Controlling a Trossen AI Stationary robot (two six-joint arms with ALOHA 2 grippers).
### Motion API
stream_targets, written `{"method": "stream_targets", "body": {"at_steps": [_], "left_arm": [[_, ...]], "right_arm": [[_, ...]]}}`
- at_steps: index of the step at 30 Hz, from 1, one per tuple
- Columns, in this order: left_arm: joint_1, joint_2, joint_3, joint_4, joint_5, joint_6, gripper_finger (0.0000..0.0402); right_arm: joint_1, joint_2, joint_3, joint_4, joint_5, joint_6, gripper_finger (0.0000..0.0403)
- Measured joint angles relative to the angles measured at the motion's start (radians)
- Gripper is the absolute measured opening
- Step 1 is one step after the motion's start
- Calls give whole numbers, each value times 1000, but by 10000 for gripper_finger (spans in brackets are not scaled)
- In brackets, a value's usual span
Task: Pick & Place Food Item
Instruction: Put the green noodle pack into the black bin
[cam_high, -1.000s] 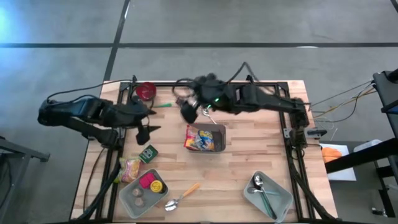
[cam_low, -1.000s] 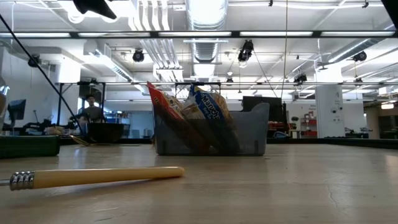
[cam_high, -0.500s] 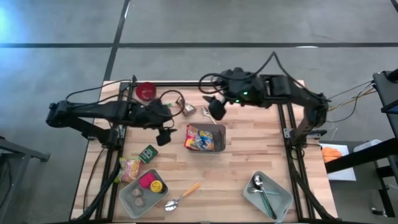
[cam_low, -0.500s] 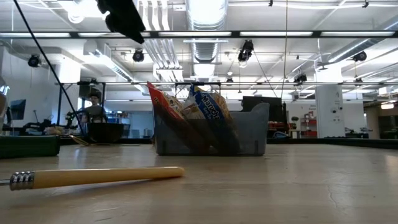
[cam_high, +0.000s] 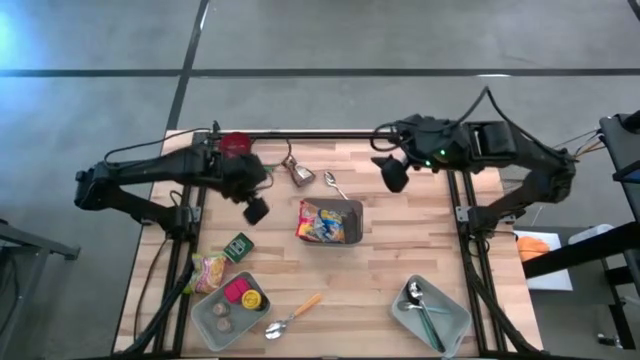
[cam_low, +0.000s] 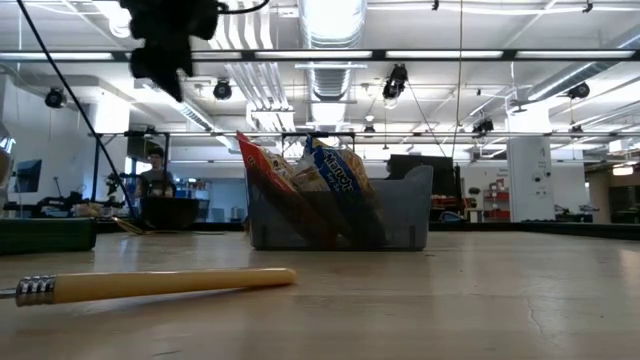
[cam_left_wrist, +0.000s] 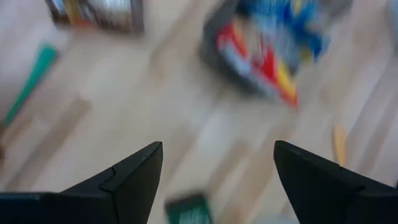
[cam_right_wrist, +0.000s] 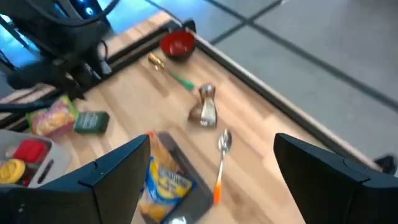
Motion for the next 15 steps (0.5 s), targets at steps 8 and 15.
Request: {"method": "stream_targets", "body": {"at_steps": [8, 15], "left_arm": [[-31, 1, -11, -301, 206, 152, 278], [-36, 1, -127, -338, 270, 246, 225]], "right_arm": [[0, -104, -245, 152, -97, 49, 339], [0, -170, -379, 351, -188, 31, 339]]}}
